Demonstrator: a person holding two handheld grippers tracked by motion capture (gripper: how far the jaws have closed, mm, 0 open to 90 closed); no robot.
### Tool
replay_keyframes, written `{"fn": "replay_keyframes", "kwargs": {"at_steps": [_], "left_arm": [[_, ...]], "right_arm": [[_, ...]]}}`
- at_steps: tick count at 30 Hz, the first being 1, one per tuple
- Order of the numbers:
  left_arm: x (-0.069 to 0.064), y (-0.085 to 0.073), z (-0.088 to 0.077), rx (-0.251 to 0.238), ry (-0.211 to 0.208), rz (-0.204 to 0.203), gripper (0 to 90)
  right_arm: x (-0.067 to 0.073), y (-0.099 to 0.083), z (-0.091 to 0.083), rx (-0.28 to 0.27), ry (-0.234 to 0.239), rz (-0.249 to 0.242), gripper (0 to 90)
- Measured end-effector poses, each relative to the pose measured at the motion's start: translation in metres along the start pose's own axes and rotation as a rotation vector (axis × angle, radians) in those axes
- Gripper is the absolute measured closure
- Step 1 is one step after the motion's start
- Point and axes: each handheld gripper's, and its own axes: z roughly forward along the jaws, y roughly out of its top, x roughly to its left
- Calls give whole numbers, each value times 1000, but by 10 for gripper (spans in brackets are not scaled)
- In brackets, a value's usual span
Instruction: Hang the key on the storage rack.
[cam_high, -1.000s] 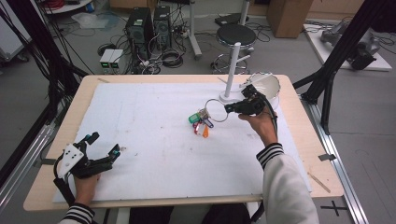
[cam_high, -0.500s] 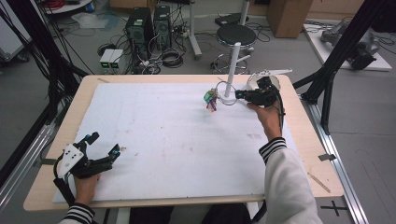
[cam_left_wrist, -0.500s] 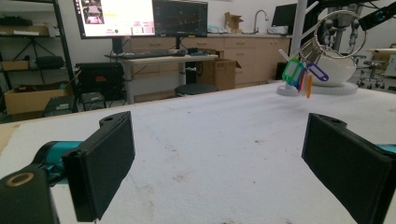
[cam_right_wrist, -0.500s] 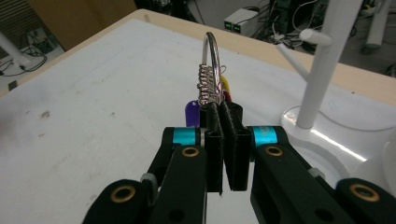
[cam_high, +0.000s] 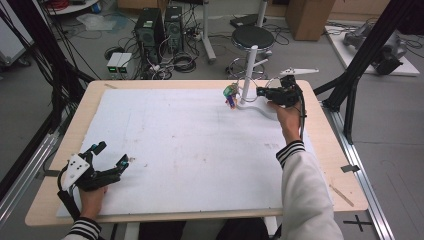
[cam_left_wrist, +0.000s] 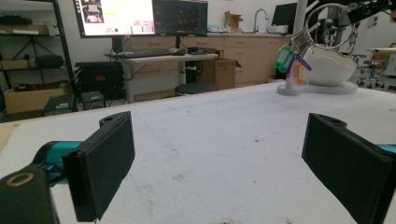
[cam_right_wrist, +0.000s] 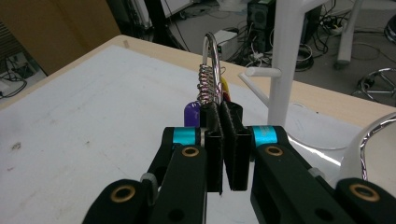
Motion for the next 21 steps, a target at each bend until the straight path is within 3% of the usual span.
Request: {"fn": "replay_keyframes", "kwargs": {"at_steps": [21], "left_arm": [[0, 0, 0, 1, 1, 1, 99]], "right_arm": [[-21, -9, 14, 3, -46, 74, 886]]}}
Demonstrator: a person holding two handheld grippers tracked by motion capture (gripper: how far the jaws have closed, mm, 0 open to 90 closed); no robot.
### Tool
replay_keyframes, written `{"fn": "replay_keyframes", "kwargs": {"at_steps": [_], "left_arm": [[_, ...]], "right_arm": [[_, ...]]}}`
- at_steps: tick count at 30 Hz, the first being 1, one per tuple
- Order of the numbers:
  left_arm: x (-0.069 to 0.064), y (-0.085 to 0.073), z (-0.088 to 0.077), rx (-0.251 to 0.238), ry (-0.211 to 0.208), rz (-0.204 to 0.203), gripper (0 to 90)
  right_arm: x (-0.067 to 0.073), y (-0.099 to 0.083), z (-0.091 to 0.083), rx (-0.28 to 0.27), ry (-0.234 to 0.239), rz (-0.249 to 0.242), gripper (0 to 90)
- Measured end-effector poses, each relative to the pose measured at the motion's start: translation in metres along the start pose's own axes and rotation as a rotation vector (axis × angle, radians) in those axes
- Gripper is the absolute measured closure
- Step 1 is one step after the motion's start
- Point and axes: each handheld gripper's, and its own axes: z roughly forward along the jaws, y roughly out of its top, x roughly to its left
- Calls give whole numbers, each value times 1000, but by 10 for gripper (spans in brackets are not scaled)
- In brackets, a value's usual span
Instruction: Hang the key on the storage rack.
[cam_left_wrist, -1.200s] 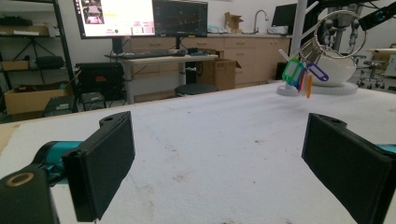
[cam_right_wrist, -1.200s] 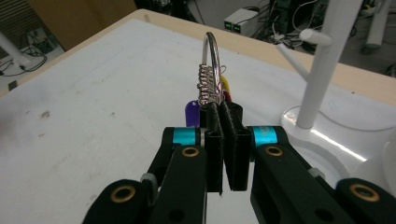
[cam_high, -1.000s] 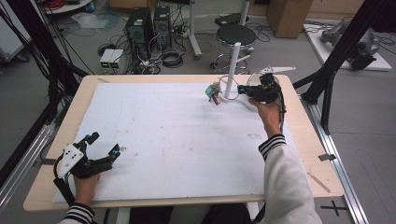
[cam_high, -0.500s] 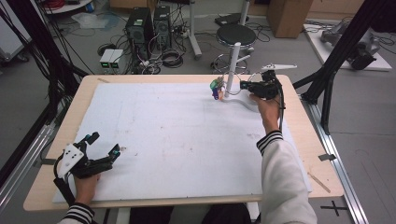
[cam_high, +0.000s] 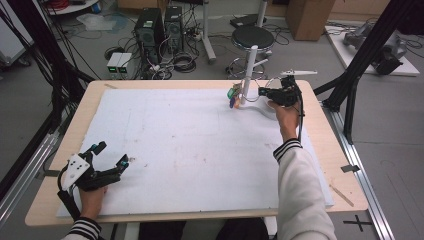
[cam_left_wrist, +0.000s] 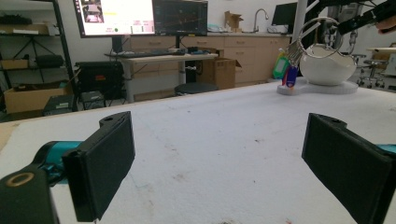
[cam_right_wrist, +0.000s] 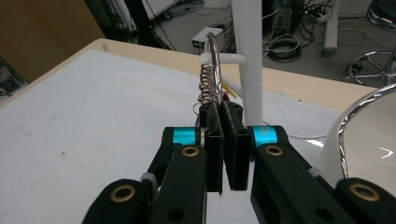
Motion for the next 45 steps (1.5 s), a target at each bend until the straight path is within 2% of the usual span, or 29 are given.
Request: {"fn": "replay_keyframes", "kwargs": {"at_steps": [19, 25, 32, 35, 39, 43, 45], "left_arm": [[0, 0, 0, -1, -1, -1, 99], [0, 0, 0, -1, -3, 1, 99], [-1, 0, 0, -6, 0, 3, 99], [-1, 0, 0, -5, -1, 1, 99], [-1, 0, 0, -6, 0, 1, 99], [-1, 0, 0, -8, 1, 1, 99], [0, 0, 0, -8, 0, 3, 99]], "right_arm": [[-9, -10, 10, -3, -17, 47, 883], [-8, -9, 12, -6, -37, 16, 875], [-5, -7, 9, -25, -53, 4, 857], [-4, -7, 4, -19, -64, -4, 827], [-2, -11, -7, -40, -68, -11, 770], [3, -16, -17, -45, -51, -25, 666], [5, -19, -22, -53, -39, -37, 575]]}}
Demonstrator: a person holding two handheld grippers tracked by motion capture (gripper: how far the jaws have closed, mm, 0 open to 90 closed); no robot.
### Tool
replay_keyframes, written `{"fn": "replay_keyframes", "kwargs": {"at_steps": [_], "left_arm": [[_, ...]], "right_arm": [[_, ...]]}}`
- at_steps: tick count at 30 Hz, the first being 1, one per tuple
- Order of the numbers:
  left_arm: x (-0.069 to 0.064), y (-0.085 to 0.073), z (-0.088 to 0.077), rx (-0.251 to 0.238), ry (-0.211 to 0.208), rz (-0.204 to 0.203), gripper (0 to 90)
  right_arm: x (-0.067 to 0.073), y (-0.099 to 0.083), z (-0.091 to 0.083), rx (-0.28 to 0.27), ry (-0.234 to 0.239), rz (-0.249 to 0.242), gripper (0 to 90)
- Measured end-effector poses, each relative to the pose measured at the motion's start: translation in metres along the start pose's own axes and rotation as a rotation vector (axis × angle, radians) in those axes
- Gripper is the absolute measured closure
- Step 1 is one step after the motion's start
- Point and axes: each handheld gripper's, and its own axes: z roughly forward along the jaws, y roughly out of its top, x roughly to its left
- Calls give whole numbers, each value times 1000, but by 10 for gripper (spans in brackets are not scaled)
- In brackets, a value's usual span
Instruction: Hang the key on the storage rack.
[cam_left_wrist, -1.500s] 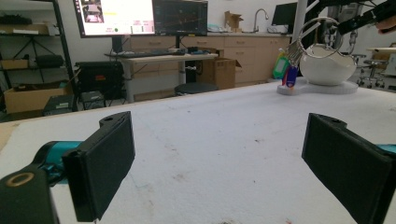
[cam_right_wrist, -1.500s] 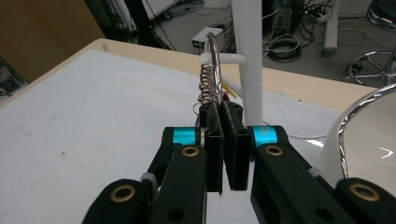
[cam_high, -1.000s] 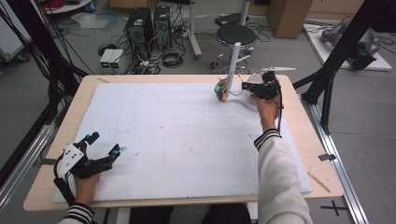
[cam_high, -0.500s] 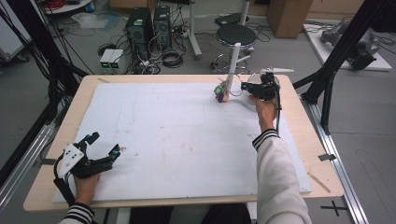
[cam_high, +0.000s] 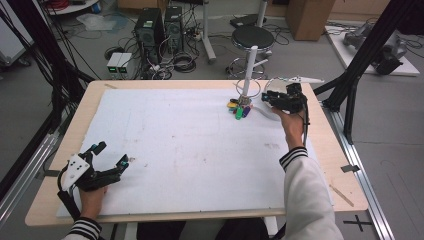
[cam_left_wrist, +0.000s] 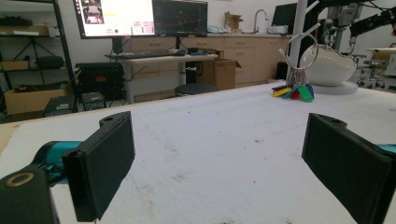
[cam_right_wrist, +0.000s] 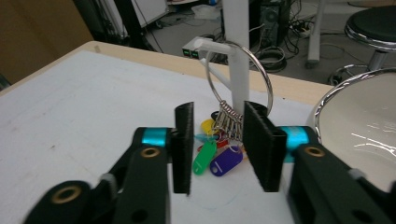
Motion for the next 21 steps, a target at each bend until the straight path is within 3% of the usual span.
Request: {"fn": "replay_keyframes", "kwargs": {"at_steps": [3, 7, 9, 11, 16, 21], "left_arm": [[0, 0, 0, 1, 1, -2, 99], [0, 0, 0, 0, 0, 0, 99], [0, 0, 0, 0, 0, 0, 99], [0, 0, 0, -1, 1, 0, 99], [0, 0, 0, 0, 0, 0, 99], [0, 0, 0, 3, -1, -1, 99]], "right_arm": [[3, -3, -5, 9, 1, 7, 391], [11, -7, -9, 38, 2, -29, 126], [18, -11, -12, 30, 1, -47, 96], [23, -14, -15, 24, 9, -61, 11], [34, -25, -26, -16, 63, -117, 8], [40, -46, -34, -46, 122, -140, 9]]}}
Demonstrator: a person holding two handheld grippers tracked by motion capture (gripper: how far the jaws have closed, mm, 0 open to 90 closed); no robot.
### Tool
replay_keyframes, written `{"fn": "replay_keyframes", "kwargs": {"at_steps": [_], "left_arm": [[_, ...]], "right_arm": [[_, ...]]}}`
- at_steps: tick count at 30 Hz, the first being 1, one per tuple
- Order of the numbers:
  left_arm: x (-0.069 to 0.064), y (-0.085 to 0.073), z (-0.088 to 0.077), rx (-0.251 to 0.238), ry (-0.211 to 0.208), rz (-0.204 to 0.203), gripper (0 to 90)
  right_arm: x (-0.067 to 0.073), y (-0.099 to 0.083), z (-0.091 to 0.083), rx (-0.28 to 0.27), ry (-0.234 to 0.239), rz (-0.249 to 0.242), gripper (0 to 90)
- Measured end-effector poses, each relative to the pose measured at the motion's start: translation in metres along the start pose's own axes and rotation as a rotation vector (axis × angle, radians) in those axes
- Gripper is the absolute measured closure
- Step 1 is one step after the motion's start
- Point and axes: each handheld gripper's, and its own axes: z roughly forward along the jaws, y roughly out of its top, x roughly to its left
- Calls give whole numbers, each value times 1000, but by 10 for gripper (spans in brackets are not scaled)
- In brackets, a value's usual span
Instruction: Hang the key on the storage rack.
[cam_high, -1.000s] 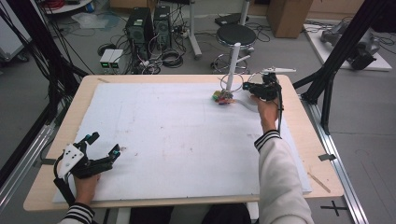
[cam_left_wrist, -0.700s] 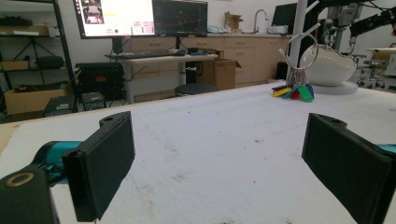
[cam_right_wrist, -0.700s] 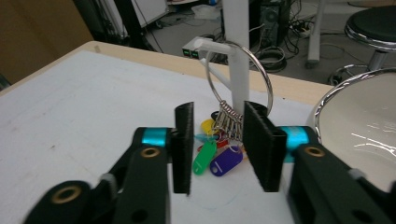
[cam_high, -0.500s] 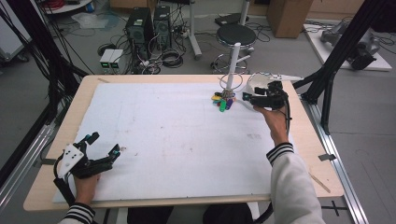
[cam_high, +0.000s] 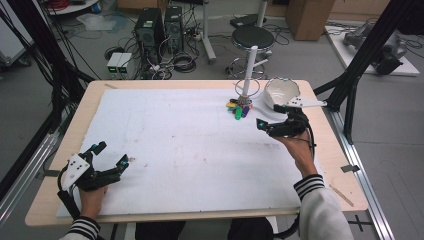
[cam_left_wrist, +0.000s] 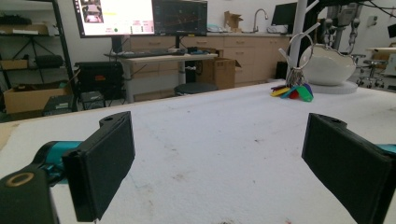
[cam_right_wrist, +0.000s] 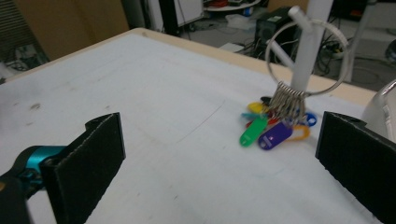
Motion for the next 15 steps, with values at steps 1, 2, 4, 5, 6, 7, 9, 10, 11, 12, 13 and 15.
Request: {"fn": "replay_keyframes", "kwargs": {"at_steps": [1, 2, 4, 5, 6, 7, 9, 10, 11, 12, 13, 15], "left_arm": [[0, 0, 0, 1, 0, 1, 99], [0, 0, 0, 2, -1, 0, 99], [0, 0, 0, 2, -2, 0, 99], [0, 0, 0, 2, -3, -1, 99], [0, 0, 0, 2, -2, 0, 98], [0, 0, 0, 1, -2, 1, 98], [0, 0, 0, 1, -3, -2, 99], [0, 0, 0, 1, -3, -2, 99], [0, 0, 0, 1, -2, -3, 98], [0, 0, 0, 1, -3, -3, 99], [1, 0, 0, 2, -2, -3, 98], [1, 0, 0, 2, -2, -2, 99]], "right_arm": [[1, -4, -1, -14, 3, -11, 9], [3, -10, -2, -28, 16, -12, 8], [6, -19, -3, -46, 24, -24, 8], [8, -24, -4, -60, 31, -27, 9], [10, -31, -6, -76, 39, -30, 9], [11, -37, -8, -91, 40, -35, 9], [14, -49, -11, -120, 38, -34, 8], [15, -55, -13, -134, 38, -39, 8], [16, -60, -15, -146, 40, -35, 9], [16, -66, -16, -154, 41, -30, 9], [17, -72, -17, -167, 39, -26, 9], [17, -82, -20, -181, 38, -17, 8]]}}
